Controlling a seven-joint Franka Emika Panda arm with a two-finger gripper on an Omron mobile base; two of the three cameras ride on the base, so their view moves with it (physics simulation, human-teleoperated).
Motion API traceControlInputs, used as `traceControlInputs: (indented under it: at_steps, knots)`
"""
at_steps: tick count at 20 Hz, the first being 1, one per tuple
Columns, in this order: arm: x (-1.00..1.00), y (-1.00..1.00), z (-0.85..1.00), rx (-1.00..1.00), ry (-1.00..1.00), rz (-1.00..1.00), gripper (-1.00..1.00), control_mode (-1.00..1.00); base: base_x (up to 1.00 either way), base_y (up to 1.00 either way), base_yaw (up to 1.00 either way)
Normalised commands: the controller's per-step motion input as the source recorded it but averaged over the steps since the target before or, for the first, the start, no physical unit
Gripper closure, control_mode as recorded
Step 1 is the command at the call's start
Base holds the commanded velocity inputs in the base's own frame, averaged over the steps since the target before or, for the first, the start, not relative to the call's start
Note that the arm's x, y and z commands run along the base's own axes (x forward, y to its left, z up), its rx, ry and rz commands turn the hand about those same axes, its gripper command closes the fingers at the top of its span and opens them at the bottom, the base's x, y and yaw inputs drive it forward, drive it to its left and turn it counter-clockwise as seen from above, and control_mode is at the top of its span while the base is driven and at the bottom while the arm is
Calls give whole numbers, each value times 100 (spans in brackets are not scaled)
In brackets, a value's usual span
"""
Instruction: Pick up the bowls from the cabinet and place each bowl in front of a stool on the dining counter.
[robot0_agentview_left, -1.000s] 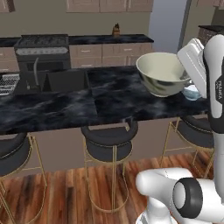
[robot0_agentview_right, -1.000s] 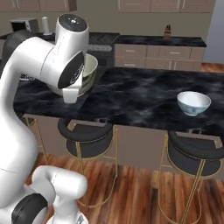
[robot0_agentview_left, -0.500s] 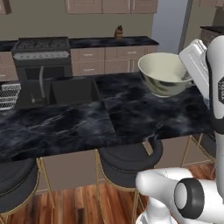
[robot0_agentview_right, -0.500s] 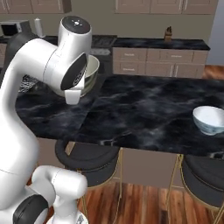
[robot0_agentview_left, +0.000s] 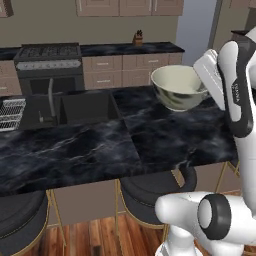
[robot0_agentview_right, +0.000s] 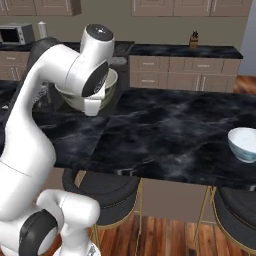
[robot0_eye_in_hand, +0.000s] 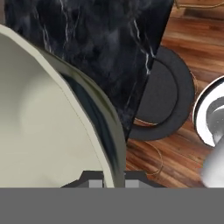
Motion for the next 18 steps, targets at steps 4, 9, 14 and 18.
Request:
traceControlInputs:
  at_steps: [4, 9, 14, 18]
  knots:
    - [100, 0, -89, 2, 23, 12, 100, -100, 0, 0, 0]
    - [100, 4, -100, 0, 23, 6, 100, -100, 0, 0, 0]
    - [97, 11, -95, 1, 0, 0, 100, -100, 0, 0, 0]
    - [98, 8, -84, 1, -6, -1, 100, -100, 0, 0, 0]
